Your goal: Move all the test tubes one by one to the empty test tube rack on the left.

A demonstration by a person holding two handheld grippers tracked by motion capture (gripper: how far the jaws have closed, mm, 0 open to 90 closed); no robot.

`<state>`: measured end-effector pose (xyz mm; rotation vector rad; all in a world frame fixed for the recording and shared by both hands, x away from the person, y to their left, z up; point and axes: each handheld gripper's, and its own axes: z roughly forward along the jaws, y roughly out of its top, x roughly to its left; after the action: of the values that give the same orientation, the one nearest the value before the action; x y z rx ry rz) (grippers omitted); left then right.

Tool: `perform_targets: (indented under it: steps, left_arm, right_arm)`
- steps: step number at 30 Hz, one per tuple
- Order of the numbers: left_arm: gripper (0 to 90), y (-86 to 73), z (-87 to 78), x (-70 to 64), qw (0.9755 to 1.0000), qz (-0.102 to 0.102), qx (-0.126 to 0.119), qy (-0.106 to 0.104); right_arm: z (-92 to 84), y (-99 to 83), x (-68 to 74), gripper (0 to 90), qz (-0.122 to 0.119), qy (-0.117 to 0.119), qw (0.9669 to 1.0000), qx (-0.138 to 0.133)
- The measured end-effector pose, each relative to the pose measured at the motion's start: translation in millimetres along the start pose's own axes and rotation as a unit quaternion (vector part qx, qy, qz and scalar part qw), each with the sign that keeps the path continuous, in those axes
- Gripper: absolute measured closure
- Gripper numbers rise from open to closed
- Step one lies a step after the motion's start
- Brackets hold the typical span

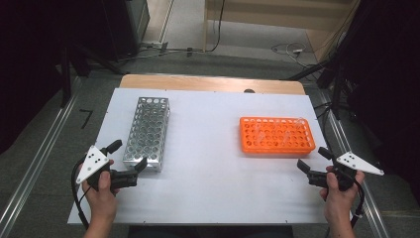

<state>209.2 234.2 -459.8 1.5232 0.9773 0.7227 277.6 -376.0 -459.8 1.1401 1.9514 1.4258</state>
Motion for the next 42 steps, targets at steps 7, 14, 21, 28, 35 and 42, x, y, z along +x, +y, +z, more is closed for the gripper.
perform_targets:
  steps: [7, 14, 21, 28, 35, 42]
  left_arm:
    - [0.0, -0.9, 1.8, -1.7, 1.0000, -0.002, 0.006, -0.006]
    - [0.0, 1.1, 4.0, -6.3, 0.9999, -0.001, 0.008, -0.011]
    - [0.0, 1.4, 6.2, -6.7, 0.9998, -0.007, 0.009, -0.015]
    - [0.0, 1.3, 7.7, -8.8, 0.9997, -0.003, 0.013, -0.018]
    - [0.0, 0.6, 9.0, -9.1, 0.9997, -0.002, 0.015, -0.021]
    - [0.0, 1.8, 8.8, -11.6, 0.9996, -0.003, 0.012, -0.024]
  right_arm:
    - [8.6, 6.4, 2.0, 2.6, 0.006, 0.000, 0.9999, 0.011]
    - [29.5, 12.5, -0.3, 14.8, 0.027, -0.003, 0.9989, 0.038]
    - [56.1, 21.2, 0.3, 38.1, 0.033, 0.023, 0.9977, 0.054]
    - [79.6, 19.3, 6.3, 54.6, 0.021, 0.008, 0.9965, 0.081]
    - [85.6, 11.3, 4.4, 67.9, 0.013, -0.016, 0.9962, 0.084]
    - [86.9, 9.2, 4.9, 73.5, 0.001, -0.030, 0.9970, 0.072]
